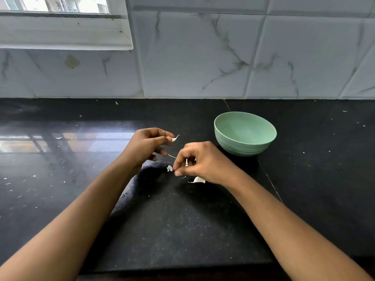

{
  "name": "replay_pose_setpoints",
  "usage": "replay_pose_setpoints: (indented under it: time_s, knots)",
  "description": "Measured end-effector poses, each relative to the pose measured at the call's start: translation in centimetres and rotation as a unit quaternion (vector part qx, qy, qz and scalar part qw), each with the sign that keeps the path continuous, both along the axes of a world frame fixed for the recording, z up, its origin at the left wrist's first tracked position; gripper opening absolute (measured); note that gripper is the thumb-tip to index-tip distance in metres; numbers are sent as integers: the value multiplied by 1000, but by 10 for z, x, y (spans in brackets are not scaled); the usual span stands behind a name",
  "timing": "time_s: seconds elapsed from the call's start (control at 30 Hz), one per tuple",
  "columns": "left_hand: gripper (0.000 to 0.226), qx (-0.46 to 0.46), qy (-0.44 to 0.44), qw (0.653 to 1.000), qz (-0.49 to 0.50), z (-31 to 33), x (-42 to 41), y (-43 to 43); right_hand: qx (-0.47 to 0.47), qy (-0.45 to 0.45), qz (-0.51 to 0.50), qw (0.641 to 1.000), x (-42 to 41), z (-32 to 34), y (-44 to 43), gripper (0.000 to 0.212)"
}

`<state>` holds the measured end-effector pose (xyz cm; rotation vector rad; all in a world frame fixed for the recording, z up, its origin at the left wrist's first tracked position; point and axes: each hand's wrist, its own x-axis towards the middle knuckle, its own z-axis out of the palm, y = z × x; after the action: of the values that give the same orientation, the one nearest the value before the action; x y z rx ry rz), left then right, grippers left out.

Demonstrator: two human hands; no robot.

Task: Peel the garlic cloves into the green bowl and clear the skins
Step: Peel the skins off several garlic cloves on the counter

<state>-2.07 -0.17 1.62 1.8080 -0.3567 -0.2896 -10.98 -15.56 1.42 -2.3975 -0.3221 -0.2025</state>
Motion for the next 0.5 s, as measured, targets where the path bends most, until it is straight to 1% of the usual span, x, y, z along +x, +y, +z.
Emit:
replay_pose_setpoints:
  time_s: [0.1, 0.17, 0.2, 0.27, 0.33, 0.4, 0.5]
  knots:
    - [9, 2, -6, 1000, 2, 0, 0, 0, 14, -42, -53, 998, 4, 3, -11, 18]
    - [9, 1, -15, 1000, 8, 0, 0, 0, -22, -34, -87, 995, 3, 11, -24, 16]
    - [10, 0, -21, 1000, 9, 1, -1, 0, -55, -5, -79, 995, 0, 14, -30, 15]
    - [12, 3, -33, 999, 7, 1, -2, -1, -113, 79, -25, 990, -6, 17, -32, 21]
    - [13, 11, -40, 999, 4, 0, -2, -2, -145, 130, 5, 981, -8, 14, -29, 25]
    - [13, 16, -43, 999, 5, -1, -1, -2, -155, 120, -21, 980, -4, 10, -31, 21]
    - [15, 13, -46, 999, 5, -1, 0, -1, -189, 69, -86, 976, 1, 6, -39, 17]
